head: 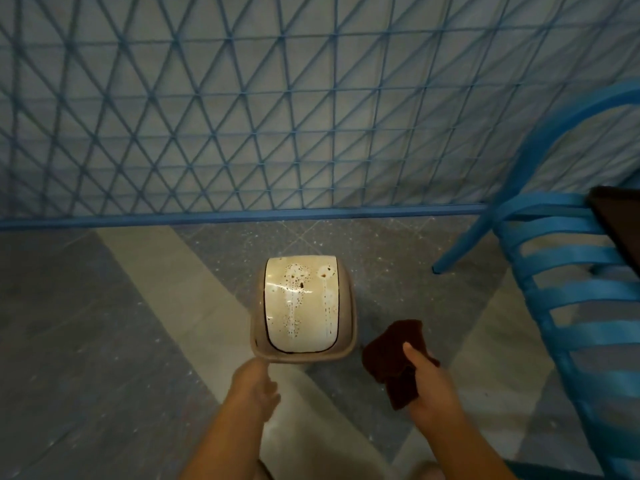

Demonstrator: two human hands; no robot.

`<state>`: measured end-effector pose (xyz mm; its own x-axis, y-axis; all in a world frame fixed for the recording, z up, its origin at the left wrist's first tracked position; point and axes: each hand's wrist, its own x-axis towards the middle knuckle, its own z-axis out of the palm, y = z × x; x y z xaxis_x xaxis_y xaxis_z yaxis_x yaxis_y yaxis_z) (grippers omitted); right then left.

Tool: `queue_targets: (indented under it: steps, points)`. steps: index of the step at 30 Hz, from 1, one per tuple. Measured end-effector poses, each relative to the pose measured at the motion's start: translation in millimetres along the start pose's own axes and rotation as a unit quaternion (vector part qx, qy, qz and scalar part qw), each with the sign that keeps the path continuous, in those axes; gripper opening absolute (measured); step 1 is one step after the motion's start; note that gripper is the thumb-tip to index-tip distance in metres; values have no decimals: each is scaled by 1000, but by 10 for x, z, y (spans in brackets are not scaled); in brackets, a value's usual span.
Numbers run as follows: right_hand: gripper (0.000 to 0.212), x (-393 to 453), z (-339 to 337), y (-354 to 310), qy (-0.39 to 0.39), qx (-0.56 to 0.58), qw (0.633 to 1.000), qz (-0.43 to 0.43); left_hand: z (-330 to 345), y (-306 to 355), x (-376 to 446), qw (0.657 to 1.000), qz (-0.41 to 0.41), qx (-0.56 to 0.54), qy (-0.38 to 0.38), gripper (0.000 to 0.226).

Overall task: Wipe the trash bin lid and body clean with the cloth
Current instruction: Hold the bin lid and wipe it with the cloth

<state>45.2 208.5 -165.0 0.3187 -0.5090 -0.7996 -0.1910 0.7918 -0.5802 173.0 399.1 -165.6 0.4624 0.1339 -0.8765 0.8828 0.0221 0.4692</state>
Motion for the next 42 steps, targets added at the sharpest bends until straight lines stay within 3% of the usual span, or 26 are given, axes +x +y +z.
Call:
queue_targets:
  steps: [3,5,7,11,17,21,31,36,42]
  points:
    - [50,65,9,117,-7,-11,1000,-26,164,-413,3,991,-87,-73,-71,50]
    - [59,50,28,127,-21,-22,999,-45,307,-561,13,980,-98,-135,-109,50]
    - [56,54,18,127,-28,-29,998,-46,425,-617,41,970,-87,-189,-126,46]
    - [48,113,-29,137,-25,-32,999,-33,481,-611,133,965,-59,-222,-127,39]
    - [85,137,-2,187,-54,-79,994,-48,235,-557,248,974,-38,-208,-83,40]
    - [50,149,-10,236,-61,-116,990,-60,-37,-437,296,982,-12,-182,-39,39]
    - [25,126,196,280,-46,-217,970,-102,-167,-492,186,995,40,-89,-32,45]
    - [22,260,452,208,-28,-283,943,-173,-160,-479,206,994,77,-72,-31,60]
    - [14,360,624,384,16,-368,906,-210,-161,-515,266,995,65,-69,-35,56]
